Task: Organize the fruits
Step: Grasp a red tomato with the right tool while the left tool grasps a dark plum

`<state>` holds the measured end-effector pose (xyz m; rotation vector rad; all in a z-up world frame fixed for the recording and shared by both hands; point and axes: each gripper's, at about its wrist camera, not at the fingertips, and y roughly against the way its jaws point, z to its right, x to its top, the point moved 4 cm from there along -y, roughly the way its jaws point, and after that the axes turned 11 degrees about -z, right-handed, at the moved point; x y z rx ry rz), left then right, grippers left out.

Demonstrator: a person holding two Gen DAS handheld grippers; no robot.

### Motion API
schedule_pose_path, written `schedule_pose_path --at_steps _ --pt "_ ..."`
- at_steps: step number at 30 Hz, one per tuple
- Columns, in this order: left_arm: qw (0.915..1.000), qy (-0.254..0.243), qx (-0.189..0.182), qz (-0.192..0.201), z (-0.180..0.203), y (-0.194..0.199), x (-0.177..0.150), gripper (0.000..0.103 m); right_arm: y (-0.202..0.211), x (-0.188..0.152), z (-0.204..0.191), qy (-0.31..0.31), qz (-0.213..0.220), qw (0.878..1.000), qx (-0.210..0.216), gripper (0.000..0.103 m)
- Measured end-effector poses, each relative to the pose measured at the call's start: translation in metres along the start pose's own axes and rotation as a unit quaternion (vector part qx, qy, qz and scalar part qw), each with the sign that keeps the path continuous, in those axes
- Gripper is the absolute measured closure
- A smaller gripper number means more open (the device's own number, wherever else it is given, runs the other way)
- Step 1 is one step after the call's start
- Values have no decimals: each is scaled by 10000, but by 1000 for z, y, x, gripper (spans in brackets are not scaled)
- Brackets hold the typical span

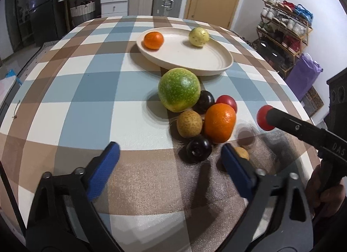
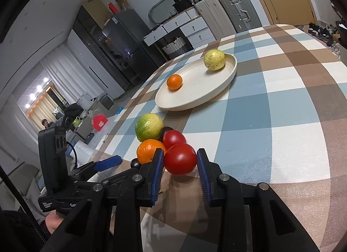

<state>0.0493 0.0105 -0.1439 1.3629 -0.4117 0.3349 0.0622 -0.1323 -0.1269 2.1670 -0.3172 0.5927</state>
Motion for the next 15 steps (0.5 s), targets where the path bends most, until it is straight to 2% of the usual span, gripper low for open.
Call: schedule_pose_path --at_steps 1,3,8,10,13,15 --pt "10000 -43 -63 -25 1 -1 1 25 0 0 1 -1 5 10000 1 71" --pt "9998 -104 -165 -10 2 1 0 30 1 0 1 -3 10 10000 9 71" --pt "9989 -204 -429 -55 5 2 0 52 0 1 4 -106 -40 9999 124 71" --pt "9985 -197 -510 -67 5 3 -1 52 0 0 5 -140 -52 9998 136 71" --pt "9965 -37 -827 -99 4 4 -1 52 1 0 5 -127 -51 9998 140 71" --pt "9965 -18 -833 -111 3 4 -1 56 1 0 5 -127 -51 9998 137 71"
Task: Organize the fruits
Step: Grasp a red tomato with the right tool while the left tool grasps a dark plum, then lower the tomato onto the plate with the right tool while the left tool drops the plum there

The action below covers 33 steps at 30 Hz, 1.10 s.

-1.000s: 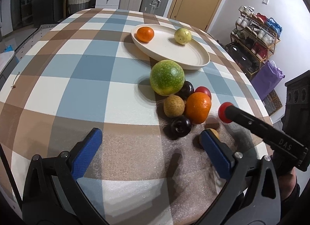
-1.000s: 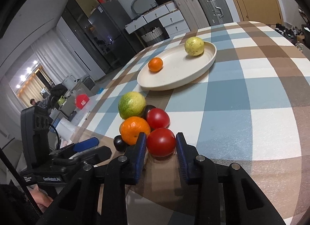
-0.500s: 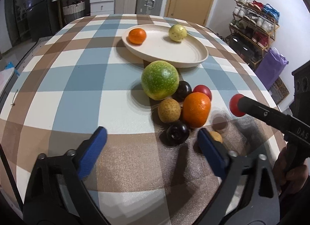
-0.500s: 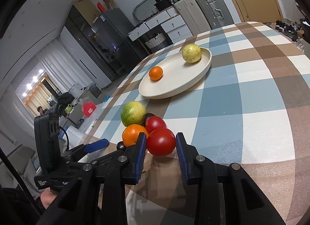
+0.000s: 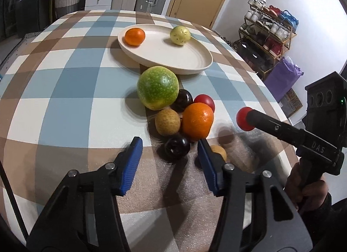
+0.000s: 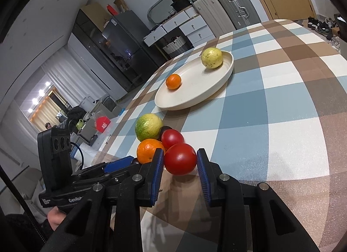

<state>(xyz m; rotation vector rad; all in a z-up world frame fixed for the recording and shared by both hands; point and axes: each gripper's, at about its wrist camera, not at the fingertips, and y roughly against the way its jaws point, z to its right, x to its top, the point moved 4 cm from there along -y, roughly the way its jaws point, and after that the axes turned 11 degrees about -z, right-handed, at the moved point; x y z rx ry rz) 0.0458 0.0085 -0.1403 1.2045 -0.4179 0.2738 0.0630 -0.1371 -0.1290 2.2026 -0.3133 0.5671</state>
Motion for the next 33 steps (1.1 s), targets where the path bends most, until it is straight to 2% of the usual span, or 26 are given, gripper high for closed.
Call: schedule_pose_path --at_steps 1,6,8,12,14,24,33 --pt "10000 -7 -12 -20 0 0 0 62 0 0 0 -5 1 10000 4 71" --pt "9997 -141 -196 -79 6 -1 -2 65 1 0 0 22 3 10000 -27 71" --pt "9995 -241 -188 -128 10 -4 -3 72 2 0 0 21 5 10000 -33 71" --pt "9996 -205 -190 -105 8 -3 -4 81 4 0 0 44 12 10000 -52 71" --pt "9994 -115 -324 -104 4 -2 -4 81 5 0 0 58 15 10000 -63 71" --pt "9992 -193 -357 13 4 12 -5 81 7 3 -9 208 0 9996 -190 71" --pt "9982 -106 -535 266 -5 42 16 81 10 27 -13 278 130 9995 -114 71"
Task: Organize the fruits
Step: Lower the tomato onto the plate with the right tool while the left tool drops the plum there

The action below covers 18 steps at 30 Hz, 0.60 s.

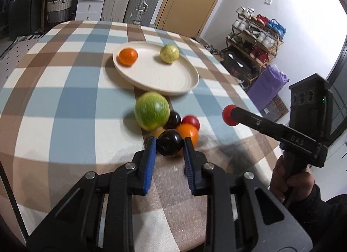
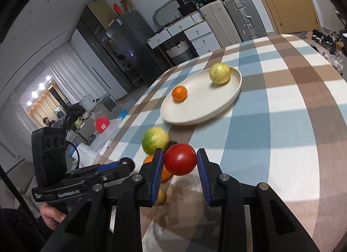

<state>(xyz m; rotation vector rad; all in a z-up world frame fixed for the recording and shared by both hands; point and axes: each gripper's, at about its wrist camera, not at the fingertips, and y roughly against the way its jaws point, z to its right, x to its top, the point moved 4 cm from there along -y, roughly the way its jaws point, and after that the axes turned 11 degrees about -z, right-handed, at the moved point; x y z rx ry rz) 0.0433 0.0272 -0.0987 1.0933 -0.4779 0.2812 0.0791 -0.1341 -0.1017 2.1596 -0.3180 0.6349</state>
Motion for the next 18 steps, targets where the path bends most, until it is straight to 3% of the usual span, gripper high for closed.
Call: schedule_pose_path --at_steps 8,18 --pt "9998 -88 51 196 -5 12 48 81 -1 37 -6 122 116 9997 161 71" --pt "9976 -440 396 362 -6 1 138 81 -15 101 -4 290 184 9991 236 71"
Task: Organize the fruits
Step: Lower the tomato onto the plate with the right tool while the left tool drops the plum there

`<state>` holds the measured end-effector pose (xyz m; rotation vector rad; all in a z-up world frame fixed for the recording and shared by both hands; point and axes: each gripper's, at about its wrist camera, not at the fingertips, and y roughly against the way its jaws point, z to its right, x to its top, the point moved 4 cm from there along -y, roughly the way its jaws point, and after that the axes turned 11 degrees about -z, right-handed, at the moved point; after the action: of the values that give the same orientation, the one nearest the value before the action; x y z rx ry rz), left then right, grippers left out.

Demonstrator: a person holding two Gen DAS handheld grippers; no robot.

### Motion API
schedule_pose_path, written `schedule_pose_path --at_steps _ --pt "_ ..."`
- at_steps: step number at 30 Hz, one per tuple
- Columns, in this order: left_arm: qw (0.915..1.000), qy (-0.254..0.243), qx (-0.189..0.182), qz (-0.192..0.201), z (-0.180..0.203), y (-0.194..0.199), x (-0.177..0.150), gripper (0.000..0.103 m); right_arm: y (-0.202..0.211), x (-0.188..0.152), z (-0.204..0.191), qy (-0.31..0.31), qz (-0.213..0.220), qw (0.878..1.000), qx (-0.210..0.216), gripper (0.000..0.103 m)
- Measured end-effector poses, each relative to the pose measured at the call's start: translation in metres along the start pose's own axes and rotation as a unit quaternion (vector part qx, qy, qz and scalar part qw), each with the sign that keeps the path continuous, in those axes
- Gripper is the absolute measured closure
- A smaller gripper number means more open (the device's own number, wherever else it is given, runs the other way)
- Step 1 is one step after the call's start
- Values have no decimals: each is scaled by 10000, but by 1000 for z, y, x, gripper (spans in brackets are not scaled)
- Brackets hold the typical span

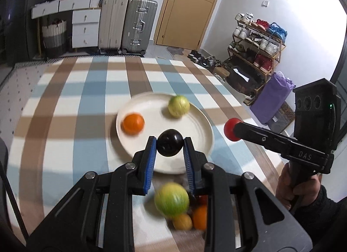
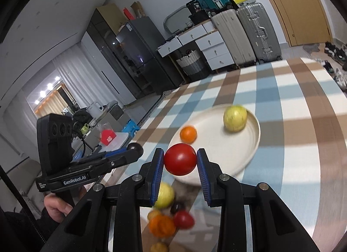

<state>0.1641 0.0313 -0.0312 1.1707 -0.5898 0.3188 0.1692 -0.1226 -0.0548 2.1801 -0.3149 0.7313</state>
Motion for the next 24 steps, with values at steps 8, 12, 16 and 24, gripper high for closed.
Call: schedule_pose_path --at_steps 8,12,16,24 --pt "9998 12 -3 -208 -14 -47 55 81 -31 46 22 -69 -115 9999 9 71" --pt "9993 133 -121 -339 -25 -74 76 81 -50 68 35 -21 -310 9995 -102 71" --pt "9982 313 -163 -481 -37 -103 92 81 -68 83 47 -123 -523 9985 -111 71" --pt "9957 525 -273 -709 -57 -142 107 81 -98 98 60 -145 -768 9967 -222 71"
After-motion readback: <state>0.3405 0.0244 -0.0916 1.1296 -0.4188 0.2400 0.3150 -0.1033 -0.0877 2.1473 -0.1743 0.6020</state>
